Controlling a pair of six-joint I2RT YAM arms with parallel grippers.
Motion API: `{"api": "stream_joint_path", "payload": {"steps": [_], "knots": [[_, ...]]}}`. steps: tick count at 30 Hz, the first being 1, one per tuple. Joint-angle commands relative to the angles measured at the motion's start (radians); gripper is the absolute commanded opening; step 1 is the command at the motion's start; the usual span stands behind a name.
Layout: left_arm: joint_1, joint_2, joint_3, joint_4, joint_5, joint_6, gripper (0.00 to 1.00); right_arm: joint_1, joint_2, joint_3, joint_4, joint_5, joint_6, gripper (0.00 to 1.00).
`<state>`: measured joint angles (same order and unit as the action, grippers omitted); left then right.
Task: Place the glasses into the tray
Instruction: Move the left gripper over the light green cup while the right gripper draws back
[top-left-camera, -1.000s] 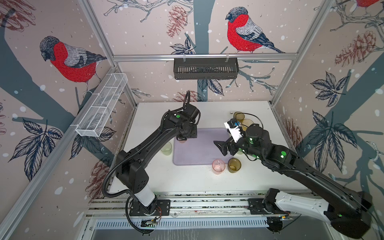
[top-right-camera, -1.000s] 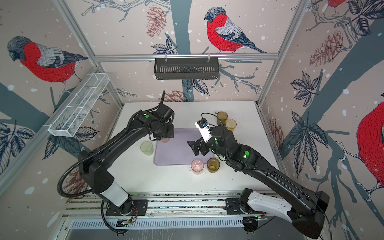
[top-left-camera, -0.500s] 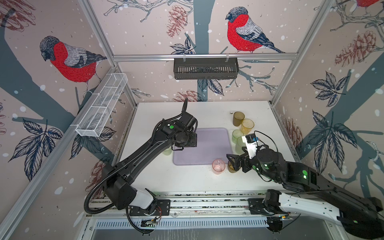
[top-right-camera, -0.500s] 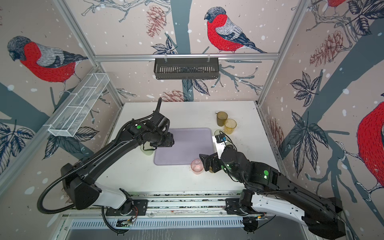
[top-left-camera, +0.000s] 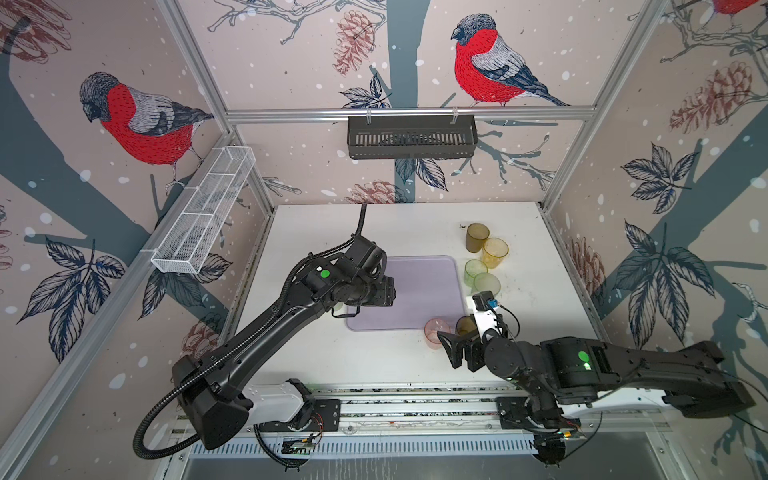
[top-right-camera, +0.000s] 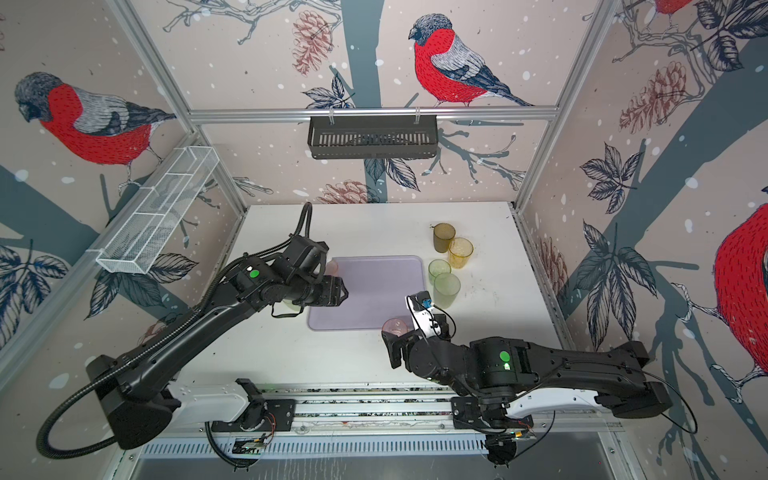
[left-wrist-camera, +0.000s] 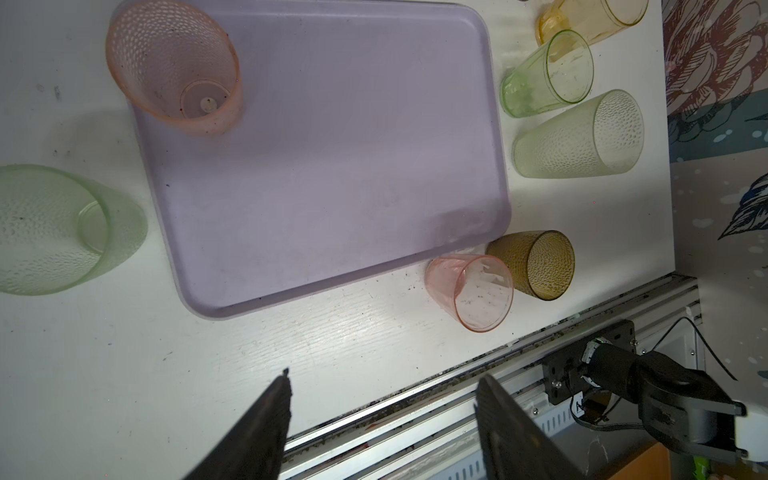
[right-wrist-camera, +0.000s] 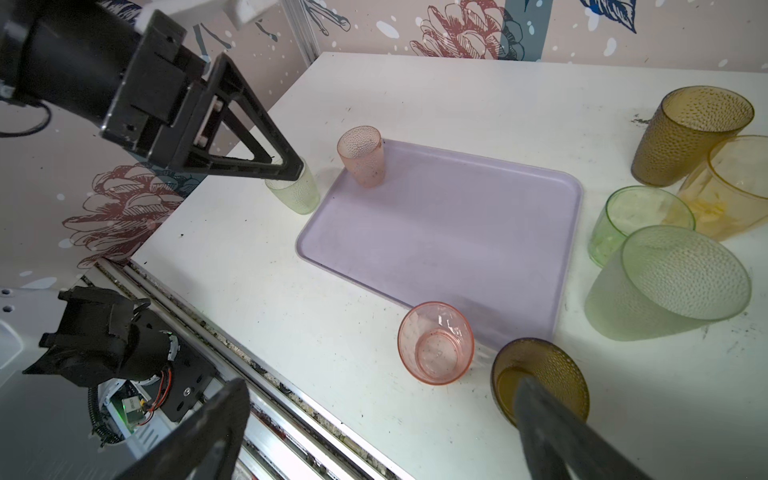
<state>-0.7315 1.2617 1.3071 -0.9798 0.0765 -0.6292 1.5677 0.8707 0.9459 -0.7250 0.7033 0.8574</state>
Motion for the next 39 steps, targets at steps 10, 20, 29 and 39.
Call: {"api": "stream_joint_path", "payload": {"steps": [10,20,29,39], "knots": [[-0.005,-0.151,-0.135,-0.041,-0.046,-0.048,0.70,0.083,0.078,0.011,0.095,0.074,0.036,0.99],[0.138,-0.217,-0.191,-0.004,-0.011,0.005,0.70,-0.011,0.046,-0.026,0.222,-0.023,-0.138,0.99],[0.290,-0.088,-0.111,-0.017,-0.015,0.081,0.70,-0.444,0.051,-0.072,0.380,-0.461,-0.413,1.00],[0.408,-0.020,-0.130,0.008,-0.017,0.062,0.70,-0.676,0.186,-0.018,0.438,-0.785,-0.621,1.00]]}}
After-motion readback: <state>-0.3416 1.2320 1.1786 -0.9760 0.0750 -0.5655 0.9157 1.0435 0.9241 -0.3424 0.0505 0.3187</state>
